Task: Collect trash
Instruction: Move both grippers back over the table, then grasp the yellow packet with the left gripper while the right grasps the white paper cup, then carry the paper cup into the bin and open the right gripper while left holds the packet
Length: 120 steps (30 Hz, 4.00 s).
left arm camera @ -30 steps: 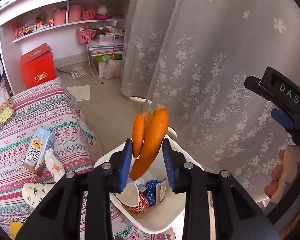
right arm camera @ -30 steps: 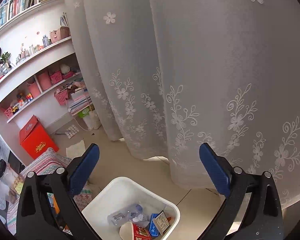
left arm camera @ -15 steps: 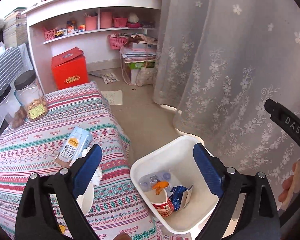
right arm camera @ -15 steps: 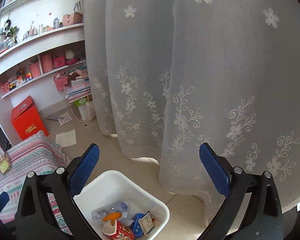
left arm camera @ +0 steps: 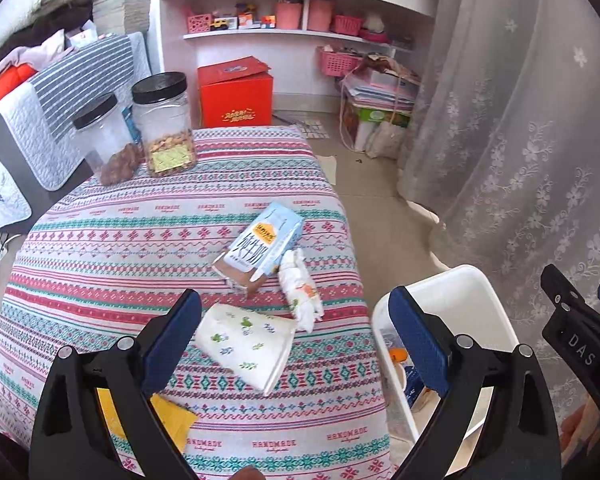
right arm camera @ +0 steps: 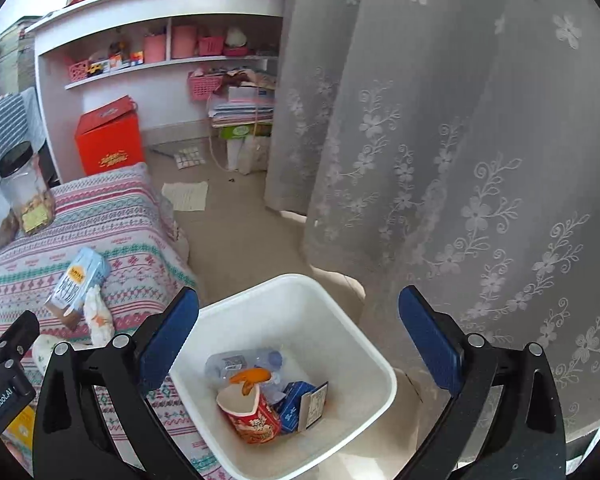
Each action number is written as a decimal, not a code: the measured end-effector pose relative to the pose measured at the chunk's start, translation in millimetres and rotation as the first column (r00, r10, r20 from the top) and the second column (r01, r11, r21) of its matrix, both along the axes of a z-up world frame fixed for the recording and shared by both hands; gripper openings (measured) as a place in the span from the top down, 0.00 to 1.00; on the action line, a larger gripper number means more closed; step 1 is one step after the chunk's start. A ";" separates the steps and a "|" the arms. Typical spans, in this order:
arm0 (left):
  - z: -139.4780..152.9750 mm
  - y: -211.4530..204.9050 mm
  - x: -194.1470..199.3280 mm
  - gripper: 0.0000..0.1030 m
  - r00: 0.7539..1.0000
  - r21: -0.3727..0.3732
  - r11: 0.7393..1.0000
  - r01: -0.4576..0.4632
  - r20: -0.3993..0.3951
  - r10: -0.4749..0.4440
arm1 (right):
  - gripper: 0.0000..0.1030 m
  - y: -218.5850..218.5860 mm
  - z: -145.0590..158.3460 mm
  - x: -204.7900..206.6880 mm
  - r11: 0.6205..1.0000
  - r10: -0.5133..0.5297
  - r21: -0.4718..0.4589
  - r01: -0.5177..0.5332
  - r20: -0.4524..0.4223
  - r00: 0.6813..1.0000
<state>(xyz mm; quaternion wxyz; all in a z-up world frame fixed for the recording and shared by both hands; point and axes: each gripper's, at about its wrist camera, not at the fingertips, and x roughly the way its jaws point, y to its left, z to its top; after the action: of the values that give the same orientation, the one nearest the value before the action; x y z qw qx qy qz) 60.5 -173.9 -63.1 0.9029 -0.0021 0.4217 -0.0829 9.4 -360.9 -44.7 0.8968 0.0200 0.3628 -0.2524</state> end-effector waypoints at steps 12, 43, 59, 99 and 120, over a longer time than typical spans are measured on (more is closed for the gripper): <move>-45.3 100.8 -15.8 0.11 0.967 0.062 0.973 -0.224 -0.114 0.230 | 0.07 82.4 2.3 40.8 0.982 0.188 -0.013 -0.188 -0.015 0.982; -96.5 179.8 11.3 0.95 0.948 -0.166 0.972 -0.164 -0.298 0.109 | 0.07 188.6 -76.0 79.4 0.673 0.729 0.149 -0.724 -0.301 0.615; -46.7 246.1 59.5 0.95 0.984 -0.094 0.987 -0.129 -0.139 0.115 | 0.48 233.1 -109.4 97.4 0.662 0.724 0.211 -0.719 -0.427 0.542; 2.8 260.6 59.0 0.95 0.952 -0.050 0.959 -0.277 0.123 0.281 | 0.49 266.6 -9.6 123.5 0.834 0.517 0.101 -0.543 0.202 0.832; 23.9 208.8 40.4 0.95 0.958 -0.029 0.984 -0.175 0.225 0.177 | 0.49 188.4 27.4 84.0 0.920 0.371 0.015 -0.392 0.291 0.882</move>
<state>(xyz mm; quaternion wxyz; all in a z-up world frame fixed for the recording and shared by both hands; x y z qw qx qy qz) 100.9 34.9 -39.2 0.9488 -0.0340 0.3139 -0.0039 93.4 -172.5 -17.2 0.9700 0.0169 0.2368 -0.0519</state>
